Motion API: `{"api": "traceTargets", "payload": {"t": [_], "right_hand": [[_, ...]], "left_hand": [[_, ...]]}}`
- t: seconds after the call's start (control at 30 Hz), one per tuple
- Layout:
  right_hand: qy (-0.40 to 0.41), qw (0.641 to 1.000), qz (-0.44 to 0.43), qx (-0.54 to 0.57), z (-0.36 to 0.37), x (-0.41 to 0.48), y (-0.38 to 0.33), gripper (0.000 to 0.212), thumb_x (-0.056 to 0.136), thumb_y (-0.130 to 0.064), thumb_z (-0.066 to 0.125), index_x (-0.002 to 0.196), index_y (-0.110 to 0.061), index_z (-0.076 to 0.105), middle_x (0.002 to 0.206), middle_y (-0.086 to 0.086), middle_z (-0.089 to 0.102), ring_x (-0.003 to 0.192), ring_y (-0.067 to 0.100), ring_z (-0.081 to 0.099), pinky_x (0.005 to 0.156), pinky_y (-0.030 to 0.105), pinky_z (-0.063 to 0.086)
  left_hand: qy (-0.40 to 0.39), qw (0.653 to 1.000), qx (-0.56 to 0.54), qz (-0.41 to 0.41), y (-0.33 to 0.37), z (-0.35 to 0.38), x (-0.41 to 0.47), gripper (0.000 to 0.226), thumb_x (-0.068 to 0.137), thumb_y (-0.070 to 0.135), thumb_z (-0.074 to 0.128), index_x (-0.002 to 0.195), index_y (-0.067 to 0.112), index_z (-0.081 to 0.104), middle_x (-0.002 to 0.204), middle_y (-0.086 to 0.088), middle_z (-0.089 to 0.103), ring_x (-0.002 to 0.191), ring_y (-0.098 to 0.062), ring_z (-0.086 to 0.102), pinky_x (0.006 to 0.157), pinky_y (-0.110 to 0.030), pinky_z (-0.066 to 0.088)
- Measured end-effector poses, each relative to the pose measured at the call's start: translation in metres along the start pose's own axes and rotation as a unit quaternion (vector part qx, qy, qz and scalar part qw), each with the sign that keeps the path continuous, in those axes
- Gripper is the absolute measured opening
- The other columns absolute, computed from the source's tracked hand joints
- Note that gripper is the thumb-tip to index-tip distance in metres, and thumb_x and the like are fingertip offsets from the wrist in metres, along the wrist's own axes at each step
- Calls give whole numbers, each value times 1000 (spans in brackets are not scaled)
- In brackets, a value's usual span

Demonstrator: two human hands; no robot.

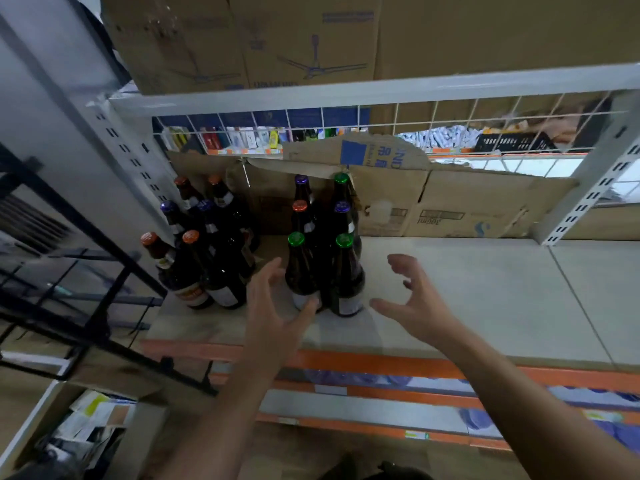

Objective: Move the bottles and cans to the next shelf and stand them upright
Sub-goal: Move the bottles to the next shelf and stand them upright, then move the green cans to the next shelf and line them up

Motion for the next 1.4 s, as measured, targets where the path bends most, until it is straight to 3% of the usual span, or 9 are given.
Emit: {"api": "traceTargets", "payload": {"t": [0.1, 0.3, 0.43, 0.63, 0.73, 0.9, 1.0, 1.27, 1.4], "right_hand": [[37, 999, -33, 13, -56, -29, 1, 74, 80, -28, 86, 143, -28, 47, 138, -8, 52, 130, 7, 49, 106, 29, 41], [112, 994, 3, -12, -178, -124, 43, 75, 78, -41, 83, 144, -35, 48, 143, -14, 53, 135, -1, 46, 111, 23, 33], [193, 978, 74, -30, -285, -214, 92, 73, 78, -37, 85, 142, -31, 52, 140, -14, 56, 113, -19, 50, 106, 9, 32], [300, 942, 144, -49, -412, -332, 153, 71, 77, -49, 81, 140, -32, 52, 137, -16, 56, 128, 0, 50, 105, 22, 38], [320, 931, 167, -55, -444, -364, 181, 68, 82, -39, 83, 142, -32, 51, 137, -12, 58, 128, 4, 52, 108, 31, 41], [330, 923, 198, -25, -477, -367, 216, 76, 75, -59, 73, 143, -37, 47, 139, -15, 56, 133, 2, 49, 110, 27, 36], [319, 924, 212, -24, -499, -351, 237, 70, 85, -40, 78, 146, -34, 45, 141, -15, 53, 133, 2, 47, 109, 25, 35], [315, 918, 231, -62, -593, -284, 292, 69, 90, -31, 76, 149, -28, 42, 147, -10, 50, 135, 3, 43, 107, 25, 32], [354, 890, 264, -109, -640, -257, 322, 74, 87, -28, 76, 151, -19, 41, 151, 2, 46, 140, 19, 41, 114, 33, 34]], "left_hand": [[-20, 997, -10, 75, 55, 21, -26, 60, 83, 32, 76, 137, 24, 50, 124, 7, 58, 119, -3, 55, 100, -12, 41], [-161, 979, -57, 107, 138, 163, -62, 57, 83, 29, 76, 136, 31, 55, 132, 14, 63, 127, -4, 56, 108, -34, 46], [-250, 953, -96, 141, 222, 272, -107, 56, 80, 40, 75, 132, 45, 54, 132, 21, 64, 127, 1, 57, 107, -28, 44], [-356, 907, -148, 171, 315, 404, -174, 48, 84, 35, 72, 130, 34, 59, 130, 18, 65, 124, 3, 57, 111, -38, 44], [-390, 895, -136, 169, 339, 449, -194, 50, 84, 39, 71, 132, 33, 58, 130, 20, 64, 124, 7, 56, 110, -37, 44], [-435, 875, -107, 182, 363, 507, -201, 48, 90, 35, 76, 133, 33, 56, 129, 21, 63, 123, 10, 54, 110, -34, 43], [-441, 876, -94, 174, 369, 545, -189, 48, 88, 36, 77, 132, 34, 58, 127, 21, 63, 121, 9, 55, 108, -34, 45], [-439, 884, -77, 140, 400, 656, -126, 46, 90, 26, 78, 131, 31, 59, 126, 14, 65, 121, -3, 58, 109, -37, 45], [-435, 888, -75, 127, 422, 704, -106, 41, 89, 28, 77, 124, 37, 57, 121, 17, 64, 117, 1, 57, 105, -38, 47]]}}
Point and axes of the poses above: each hand's wrist, its own x-axis towards the middle knuckle, its own z-axis out of the palm, y = z × x, the point moved 3 cm from there along x, towards the middle knuckle
